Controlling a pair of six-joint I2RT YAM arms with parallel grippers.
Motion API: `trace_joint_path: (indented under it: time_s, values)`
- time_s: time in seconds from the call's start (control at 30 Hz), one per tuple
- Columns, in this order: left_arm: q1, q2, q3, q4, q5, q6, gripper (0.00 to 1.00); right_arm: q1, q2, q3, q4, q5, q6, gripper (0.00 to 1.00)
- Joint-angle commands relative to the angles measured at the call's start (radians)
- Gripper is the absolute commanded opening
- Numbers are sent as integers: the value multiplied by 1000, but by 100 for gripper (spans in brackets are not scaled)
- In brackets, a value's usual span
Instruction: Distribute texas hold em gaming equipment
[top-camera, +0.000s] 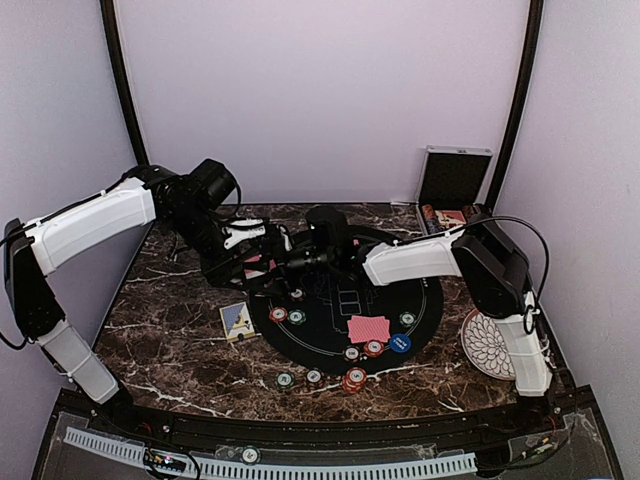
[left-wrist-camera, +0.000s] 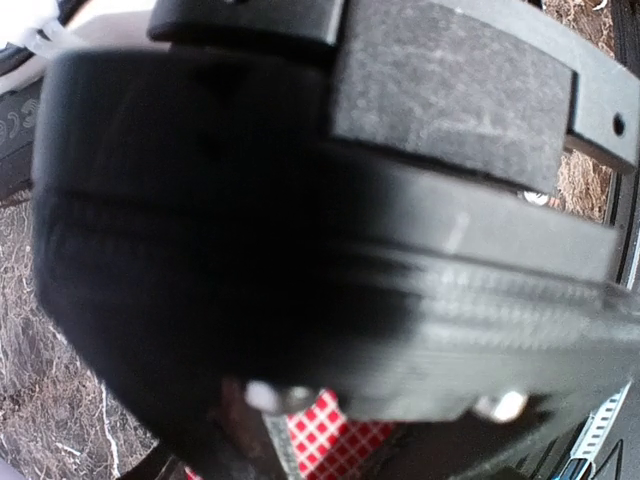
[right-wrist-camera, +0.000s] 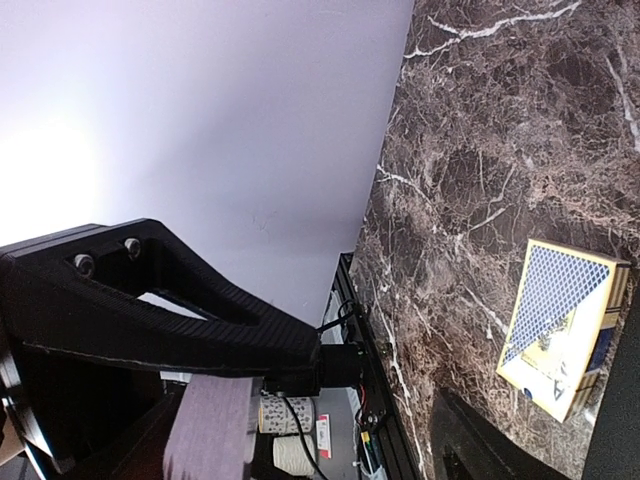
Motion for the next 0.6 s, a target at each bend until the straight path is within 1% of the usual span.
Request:
trace_joint_path:
  time_s: [0.0, 0.17, 0.33, 0.47, 0.57]
  values:
    - [1, -35, 15, -13, 7, 5, 0, -15, -15, -17, -67, 41, -40, 78]
    - [1, -41, 10, -10, 4, 7, 0, -43, -69, -110, -73, 74, -61, 73]
    - [1, -47, -5, 0, -3, 11, 0, -56, -108, -157, -55, 72, -64, 68]
    - [2, -49, -12, 2, -11, 14, 0, -58, -130, -159, -50, 62, -62, 58]
    - [1, -50, -12, 3, -12, 15, 0, -59, -147, -165, -34, 52, -55, 49]
